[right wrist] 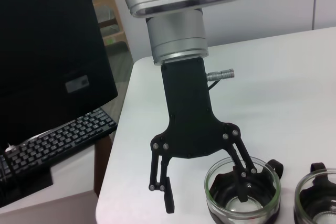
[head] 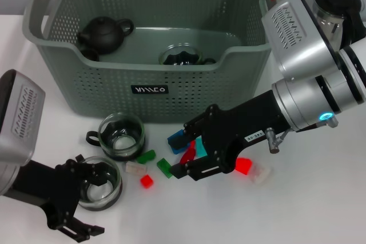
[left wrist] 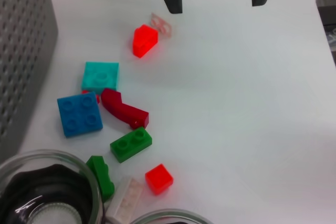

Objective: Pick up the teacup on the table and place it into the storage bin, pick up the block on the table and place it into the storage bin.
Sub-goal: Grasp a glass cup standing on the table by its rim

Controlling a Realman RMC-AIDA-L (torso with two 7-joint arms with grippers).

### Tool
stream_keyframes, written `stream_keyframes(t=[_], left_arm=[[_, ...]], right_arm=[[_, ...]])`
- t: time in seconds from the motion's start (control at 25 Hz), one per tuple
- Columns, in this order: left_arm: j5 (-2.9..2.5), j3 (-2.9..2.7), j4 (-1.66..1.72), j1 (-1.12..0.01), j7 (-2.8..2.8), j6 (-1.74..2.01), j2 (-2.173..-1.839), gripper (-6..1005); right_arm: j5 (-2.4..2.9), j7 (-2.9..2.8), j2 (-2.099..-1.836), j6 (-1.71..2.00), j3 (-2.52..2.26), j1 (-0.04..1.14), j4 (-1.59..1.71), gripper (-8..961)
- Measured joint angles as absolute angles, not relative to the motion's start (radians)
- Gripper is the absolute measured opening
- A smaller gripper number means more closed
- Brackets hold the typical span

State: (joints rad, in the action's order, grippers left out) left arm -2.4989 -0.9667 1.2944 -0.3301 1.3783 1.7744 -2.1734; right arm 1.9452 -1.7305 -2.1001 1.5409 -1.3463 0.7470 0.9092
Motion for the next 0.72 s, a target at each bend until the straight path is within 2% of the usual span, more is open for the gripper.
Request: stream_keyframes(t=[0.6, 0.72], left_arm=[[-2.503, -1.019, 1.263, -0.336, 1.449, 1.703, -2.171, 887], [-2.512, -1.020, 1.259, -0.348, 1.472, 1.695, -2.169, 844]], right_arm=[[1.944, -1.733, -2.099, 1.521, -1.336, 0.746, 0.895, 552], [1.943, -1.736, -2.097, 1.521, -1.332, 0.746, 0.895, 552]])
